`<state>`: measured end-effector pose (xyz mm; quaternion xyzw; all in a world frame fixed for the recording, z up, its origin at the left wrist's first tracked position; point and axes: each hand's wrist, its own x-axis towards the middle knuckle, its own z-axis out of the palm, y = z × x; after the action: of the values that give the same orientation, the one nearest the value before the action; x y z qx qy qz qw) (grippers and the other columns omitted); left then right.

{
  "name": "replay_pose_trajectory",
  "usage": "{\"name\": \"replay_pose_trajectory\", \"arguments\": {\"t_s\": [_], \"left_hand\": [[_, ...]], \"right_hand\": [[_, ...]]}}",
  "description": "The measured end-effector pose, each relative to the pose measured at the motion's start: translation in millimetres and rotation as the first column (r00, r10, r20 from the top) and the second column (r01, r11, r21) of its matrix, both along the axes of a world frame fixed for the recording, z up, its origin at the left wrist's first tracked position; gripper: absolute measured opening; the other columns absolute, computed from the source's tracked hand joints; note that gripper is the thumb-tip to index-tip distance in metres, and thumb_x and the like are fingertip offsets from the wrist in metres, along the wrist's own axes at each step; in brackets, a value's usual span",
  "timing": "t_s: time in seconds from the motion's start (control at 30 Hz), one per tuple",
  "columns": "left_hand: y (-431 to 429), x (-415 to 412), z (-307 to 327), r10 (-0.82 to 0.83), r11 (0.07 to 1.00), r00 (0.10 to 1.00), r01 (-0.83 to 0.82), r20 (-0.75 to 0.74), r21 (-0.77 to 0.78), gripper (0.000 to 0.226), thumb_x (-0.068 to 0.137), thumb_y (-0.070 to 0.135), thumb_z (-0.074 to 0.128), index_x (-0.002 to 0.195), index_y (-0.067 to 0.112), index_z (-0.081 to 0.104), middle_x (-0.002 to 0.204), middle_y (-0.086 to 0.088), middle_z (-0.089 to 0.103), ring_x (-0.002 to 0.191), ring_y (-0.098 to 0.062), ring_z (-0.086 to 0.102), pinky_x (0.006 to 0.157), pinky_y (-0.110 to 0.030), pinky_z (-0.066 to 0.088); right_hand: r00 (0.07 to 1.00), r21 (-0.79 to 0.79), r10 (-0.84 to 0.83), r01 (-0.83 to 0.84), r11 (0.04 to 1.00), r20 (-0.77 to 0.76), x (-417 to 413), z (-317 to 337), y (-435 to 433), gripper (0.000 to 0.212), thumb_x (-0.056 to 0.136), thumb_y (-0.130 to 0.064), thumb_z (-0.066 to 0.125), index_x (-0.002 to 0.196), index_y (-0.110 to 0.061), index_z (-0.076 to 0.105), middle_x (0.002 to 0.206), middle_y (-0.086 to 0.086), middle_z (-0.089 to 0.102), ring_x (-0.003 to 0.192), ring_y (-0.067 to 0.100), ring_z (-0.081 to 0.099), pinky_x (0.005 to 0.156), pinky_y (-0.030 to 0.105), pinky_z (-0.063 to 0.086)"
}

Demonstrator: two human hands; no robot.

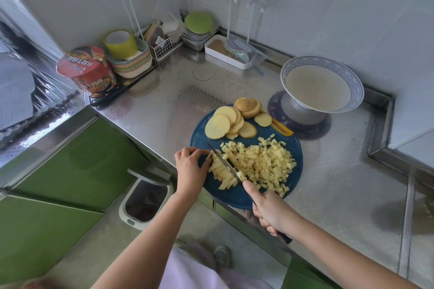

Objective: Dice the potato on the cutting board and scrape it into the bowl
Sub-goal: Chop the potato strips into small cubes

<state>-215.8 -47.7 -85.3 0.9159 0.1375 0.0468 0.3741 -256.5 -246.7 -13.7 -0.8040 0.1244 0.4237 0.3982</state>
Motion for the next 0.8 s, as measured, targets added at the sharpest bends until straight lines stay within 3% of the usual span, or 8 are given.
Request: {"name": "replay_pose_trajectory", "arguments": {"t_s": [0.3, 0.53, 0.8], "left_hand": [[4.8, 4.2, -0.3, 0.045, 0.997, 0.998, -0.043, 0.034, -0.064, 0.007, 0.083, 0.023, 0.072, 0.089, 0.02, 0.074, 0.101, 0.007, 0.048, 0.105, -0.014, 0.037, 0.097, -0.045, 0.039], [8.7, 8.8, 2.5, 0.005, 0.998, 1.0, -0.004, 0.015, -0.069, 0.011, 0.084, 0.025, 0.071, 0.093, 0.02, 0.075, 0.101, 0.006, 0.049, 0.103, -0.013, 0.036, 0.099, -0.046, 0.037], [8.2, 9.1, -1.2, 0.084, 0.982, 0.996, -0.086, -0.022, -0.169, 0.007, 0.082, 0.023, 0.074, 0.088, 0.022, 0.076, 0.096, 0.01, 0.048, 0.106, -0.02, 0.043, 0.095, -0.048, 0.043]], "right_hand": [[0.994, -0.106, 0.027, -0.039, 0.994, -0.106, 13.2, 8.0, 5.7, 0.074, 0.081, -0.085, 0.022, 0.06, -0.015, 0.035, 0.044, -0.002, 0.032, 0.038, 0.013, 0.029, 0.04, 0.021, 0.031], [0.987, -0.166, 0.046, -0.071, 0.983, -0.153, 18.8, 12.9, 8.9, 0.08, 0.083, -0.085, 0.019, 0.058, -0.012, 0.04, 0.043, -0.001, 0.033, 0.039, 0.014, 0.029, 0.043, 0.023, 0.032], [0.977, -0.207, 0.068, -0.111, 0.972, -0.203, 22.3, 14.6, 17.0, 0.08, 0.082, -0.085, 0.015, 0.056, -0.013, 0.036, 0.043, -0.001, 0.03, 0.039, 0.014, 0.028, 0.044, 0.024, 0.033]]}}
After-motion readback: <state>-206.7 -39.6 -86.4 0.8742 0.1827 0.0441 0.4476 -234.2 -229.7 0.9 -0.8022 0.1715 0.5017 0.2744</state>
